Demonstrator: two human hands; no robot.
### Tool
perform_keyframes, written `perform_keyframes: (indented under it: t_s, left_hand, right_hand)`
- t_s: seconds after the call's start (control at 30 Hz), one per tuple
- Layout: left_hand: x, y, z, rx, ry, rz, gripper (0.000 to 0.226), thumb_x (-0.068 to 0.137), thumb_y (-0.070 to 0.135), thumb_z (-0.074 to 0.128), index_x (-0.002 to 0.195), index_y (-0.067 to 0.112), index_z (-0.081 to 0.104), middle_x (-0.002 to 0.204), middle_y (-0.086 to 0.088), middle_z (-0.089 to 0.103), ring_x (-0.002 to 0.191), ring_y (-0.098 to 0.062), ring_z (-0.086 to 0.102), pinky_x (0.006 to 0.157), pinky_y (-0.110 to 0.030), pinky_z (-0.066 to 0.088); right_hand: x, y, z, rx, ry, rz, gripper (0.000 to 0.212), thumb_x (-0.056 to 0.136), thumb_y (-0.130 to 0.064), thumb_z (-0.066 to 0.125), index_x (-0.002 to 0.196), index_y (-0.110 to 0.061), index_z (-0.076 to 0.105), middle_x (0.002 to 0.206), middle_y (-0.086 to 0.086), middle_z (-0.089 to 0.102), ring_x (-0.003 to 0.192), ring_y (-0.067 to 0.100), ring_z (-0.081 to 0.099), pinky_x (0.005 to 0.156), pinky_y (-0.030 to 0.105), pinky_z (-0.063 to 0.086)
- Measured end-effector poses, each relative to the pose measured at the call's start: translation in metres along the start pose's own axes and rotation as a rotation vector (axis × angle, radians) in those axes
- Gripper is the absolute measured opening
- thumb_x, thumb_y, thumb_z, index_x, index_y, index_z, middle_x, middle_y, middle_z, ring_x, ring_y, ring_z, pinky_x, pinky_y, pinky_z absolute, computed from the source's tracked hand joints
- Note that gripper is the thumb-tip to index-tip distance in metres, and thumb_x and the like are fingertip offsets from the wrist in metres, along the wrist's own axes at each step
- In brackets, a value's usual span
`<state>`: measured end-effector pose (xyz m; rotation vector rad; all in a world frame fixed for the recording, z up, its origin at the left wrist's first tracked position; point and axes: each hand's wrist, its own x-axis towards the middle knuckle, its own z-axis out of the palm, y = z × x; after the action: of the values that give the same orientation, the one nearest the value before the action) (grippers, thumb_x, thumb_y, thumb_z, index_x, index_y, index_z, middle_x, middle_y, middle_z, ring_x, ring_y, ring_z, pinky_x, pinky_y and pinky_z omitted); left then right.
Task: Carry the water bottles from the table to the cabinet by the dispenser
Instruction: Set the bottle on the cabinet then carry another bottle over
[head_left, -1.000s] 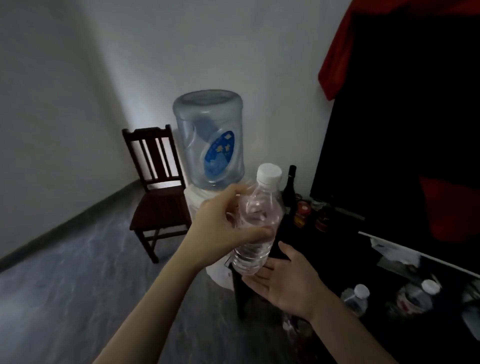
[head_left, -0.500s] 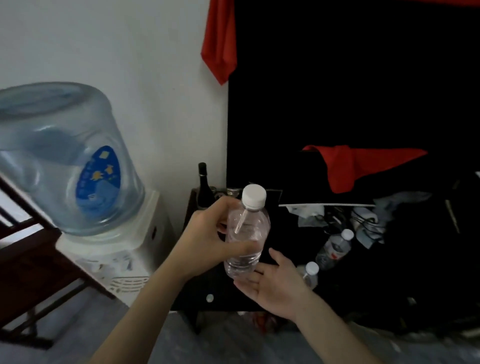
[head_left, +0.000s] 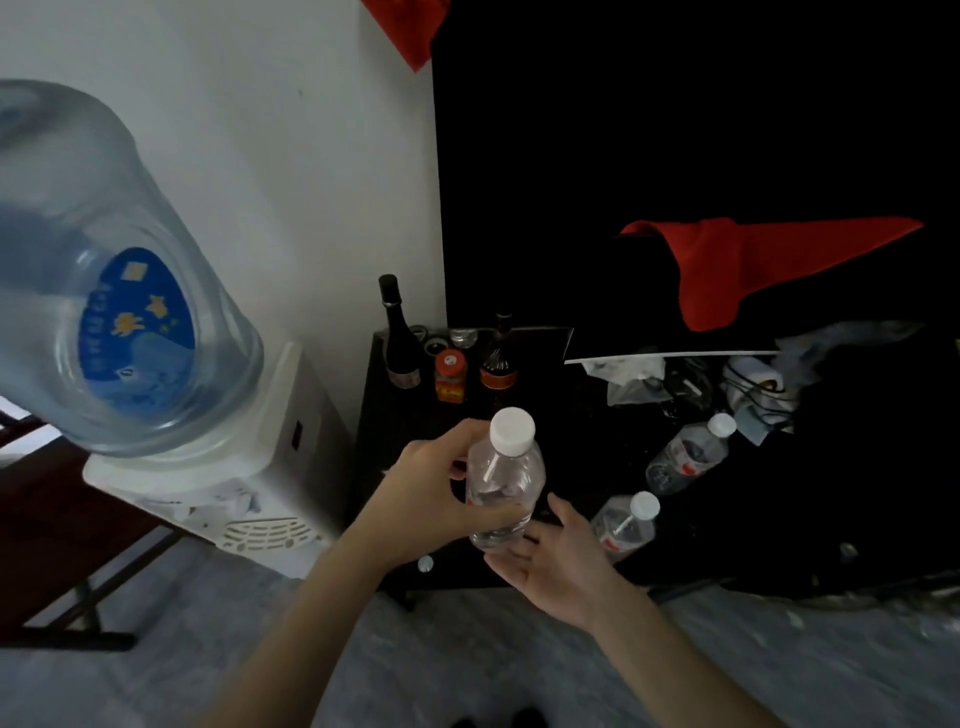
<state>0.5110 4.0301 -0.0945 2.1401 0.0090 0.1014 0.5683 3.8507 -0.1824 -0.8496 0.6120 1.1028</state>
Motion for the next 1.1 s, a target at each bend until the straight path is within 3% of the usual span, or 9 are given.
perform_keyframes:
  t_s: [0.1, 0.23, 0.37, 0.47, 0.53, 0.7, 0.9, 1.0, 1.1]
  left_hand:
    - [0.002, -0.025, 0.007, 0.067, -0.018, -0.066, 0.066, 0.071, 0.056, 0.085, 0.128, 0.036, 0.057, 0.106, 0.022, 0.071, 0.098, 0.004, 0.068, 0.084, -0.028, 0.059]
    - [0.001, -0.063, 0.038, 0.055, -0.017, -0.152, 0.06, 0.071, 0.052, 0.087, 0.12, 0.031, 0.06, 0.1, 0.021, 0.072, 0.094, 0.005, 0.068, 0.08, -0.026, 0.059]
    - [-0.004, -0.097, 0.072, 0.025, -0.044, -0.219, 0.056, 0.071, 0.053, 0.084, 0.117, 0.036, 0.059, 0.098, 0.023, 0.07, 0.093, 0.006, 0.068, 0.079, -0.024, 0.059]
    - [-0.003, -0.121, 0.092, 0.057, -0.095, -0.265, 0.059, 0.072, 0.055, 0.082, 0.12, 0.032, 0.059, 0.103, 0.017, 0.071, 0.095, 0.002, 0.069, 0.082, -0.028, 0.06]
    - [-0.003, -0.136, 0.102, 0.128, -0.131, -0.283, 0.061, 0.073, 0.053, 0.08, 0.124, 0.028, 0.058, 0.108, 0.012, 0.071, 0.099, -0.003, 0.068, 0.085, -0.034, 0.059]
    - [-0.001, -0.149, 0.114, 0.104, -0.164, -0.349, 0.062, 0.076, 0.043, 0.085, 0.129, 0.027, 0.055, 0.116, 0.013, 0.068, 0.108, -0.001, 0.064, 0.09, -0.019, 0.053]
    - [0.002, -0.147, 0.109, 0.092, -0.215, -0.399, 0.066, 0.069, 0.055, 0.079, 0.127, 0.035, 0.054, 0.118, 0.017, 0.066, 0.111, 0.0, 0.062, 0.095, -0.034, 0.056]
    - [-0.001, -0.142, 0.104, 0.181, -0.277, -0.422, 0.061, 0.072, 0.043, 0.083, 0.124, 0.039, 0.051, 0.119, 0.018, 0.062, 0.114, -0.004, 0.058, 0.1, -0.038, 0.052]
    - [-0.001, -0.135, 0.092, 0.302, -0.357, -0.446, 0.08, 0.07, 0.035, 0.087, 0.139, 0.033, 0.044, 0.14, 0.006, 0.05, 0.132, -0.019, 0.046, 0.113, -0.041, 0.04]
  right_hand:
    - [0.024, 0.004, -0.011, -0.026, 0.034, -0.002, 0.066, 0.104, -0.051, 0.033, 0.133, 0.003, 0.055, 0.126, 0.028, 0.065, 0.126, 0.038, 0.057, 0.109, 0.043, 0.04]
    - [0.065, 0.01, -0.032, -0.06, 0.108, 0.024, 0.063, 0.104, -0.052, 0.032, 0.138, -0.003, 0.052, 0.129, 0.022, 0.062, 0.129, 0.035, 0.054, 0.11, 0.045, 0.039]
    - [0.093, 0.022, -0.038, -0.196, 0.174, 0.048, 0.053, 0.105, -0.052, 0.028, 0.128, -0.016, 0.059, 0.124, 0.01, 0.063, 0.135, 0.028, 0.047, 0.114, 0.047, 0.031]
    - [0.106, 0.025, -0.042, -0.267, 0.268, 0.037, 0.052, 0.104, -0.052, 0.031, 0.13, -0.015, 0.056, 0.146, 0.011, 0.051, 0.141, 0.028, 0.039, 0.115, 0.049, 0.031]
    - [0.113, 0.023, -0.048, -0.25, 0.297, 0.035, 0.055, 0.104, -0.053, 0.032, 0.138, -0.014, 0.052, 0.151, 0.014, 0.045, 0.143, 0.029, 0.037, 0.115, 0.051, 0.03]
    - [0.115, 0.017, -0.06, -0.234, 0.284, 0.046, 0.065, 0.103, -0.056, 0.03, 0.148, -0.01, 0.044, 0.153, 0.016, 0.043, 0.143, 0.031, 0.036, 0.117, 0.05, 0.03]
    - [0.102, 0.011, -0.052, -0.381, 0.313, 0.06, 0.061, 0.104, -0.052, 0.031, 0.145, -0.008, 0.046, 0.148, 0.018, 0.048, 0.138, 0.033, 0.044, 0.112, 0.049, 0.035]
    - [0.09, -0.001, -0.036, -0.43, 0.335, 0.035, 0.058, 0.103, -0.052, 0.037, 0.138, -0.008, 0.051, 0.141, 0.017, 0.054, 0.13, 0.033, 0.05, 0.104, 0.047, 0.039]
    - [0.07, -0.021, -0.015, -0.505, 0.299, -0.018, 0.056, 0.102, -0.049, 0.043, 0.141, -0.01, 0.049, 0.143, 0.014, 0.05, 0.132, 0.03, 0.047, 0.102, 0.044, 0.04]
